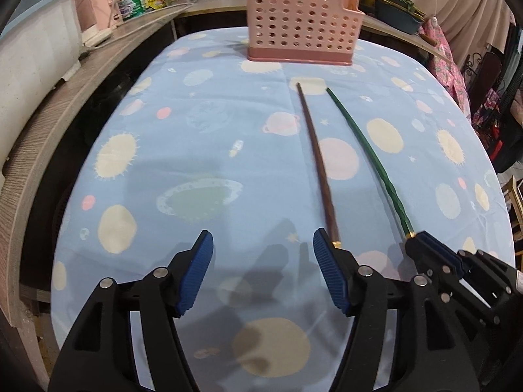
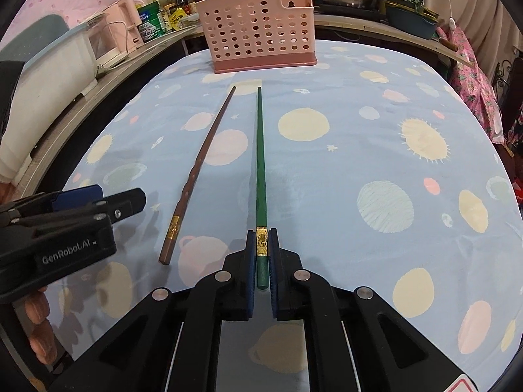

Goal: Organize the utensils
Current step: 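Grasp the green chopstick with the right gripper while the left gripper grasps the brown chopstick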

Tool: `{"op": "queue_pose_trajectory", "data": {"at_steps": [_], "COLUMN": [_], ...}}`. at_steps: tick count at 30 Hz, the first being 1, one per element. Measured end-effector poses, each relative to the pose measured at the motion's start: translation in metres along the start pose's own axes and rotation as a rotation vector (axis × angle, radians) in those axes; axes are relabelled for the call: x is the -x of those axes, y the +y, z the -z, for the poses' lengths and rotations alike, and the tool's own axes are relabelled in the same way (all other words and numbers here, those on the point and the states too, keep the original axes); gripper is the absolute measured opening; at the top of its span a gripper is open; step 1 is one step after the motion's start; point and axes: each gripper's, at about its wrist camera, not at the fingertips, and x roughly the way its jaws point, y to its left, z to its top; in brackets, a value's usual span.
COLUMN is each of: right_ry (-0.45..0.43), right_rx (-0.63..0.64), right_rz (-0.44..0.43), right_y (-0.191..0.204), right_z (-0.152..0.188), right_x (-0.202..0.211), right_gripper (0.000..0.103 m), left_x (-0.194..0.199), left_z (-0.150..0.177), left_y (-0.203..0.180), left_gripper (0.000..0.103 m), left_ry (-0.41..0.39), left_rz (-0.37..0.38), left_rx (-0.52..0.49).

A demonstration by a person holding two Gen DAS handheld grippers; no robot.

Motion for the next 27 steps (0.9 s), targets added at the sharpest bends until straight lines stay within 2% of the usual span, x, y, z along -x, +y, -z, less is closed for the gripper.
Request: {"op": "queue_pose_trajectory", "data": {"at_steps": [8, 14, 17, 20, 22, 25, 27], "right_ry": [0.003, 0.008, 0.008, 0.009, 0.009, 0.01, 0.008], "right_rx": [-0.042, -0.046, -0.045, -0.043, -0.038, -0.031, -0.024], "right_rz": [-0.009, -0.014, -0.015, -0.015, -0.016, -0.019, -0.022], "right_y": [-0.016, -0.018, -0.019, -0.018, -0.017, -0.014, -0.011], "right_z": [-0.001, 0.001, 0.001, 0.001, 0.0, -0.001, -0.002], "right_x": [-0.001, -0.003, -0.003, -0.003, -0.003, -0.003, -0.002], "right_gripper": [0.007, 0.007, 0.007, 0.007, 0.007, 0.007, 0.007], "left_x": [-0.016, -0.018, -0.019, -0.017, -0.016, -0.015, -0.015], "left_z": [0.01, 0.01, 0.009, 0.009, 0.008, 0.007, 0.006], "left_y": [-0.021, -0.029, -0.03, -0.028, -0.026, -0.024, -0.022], "left_gripper": [0.062, 0.062, 0.057, 0.042, 0.026, 0.008, 0.007], "left_ry": [0.042, 0.03, 0.023, 0.019, 0.023, 0.033, 0.04], "left_rz": [0.034, 0.029, 0.018, 0.022, 0.024, 0.034, 0.044], "left_rx": [-0.019, -0.039, -0.043, -0.042, -0.04, -0.04, -0.034]}}
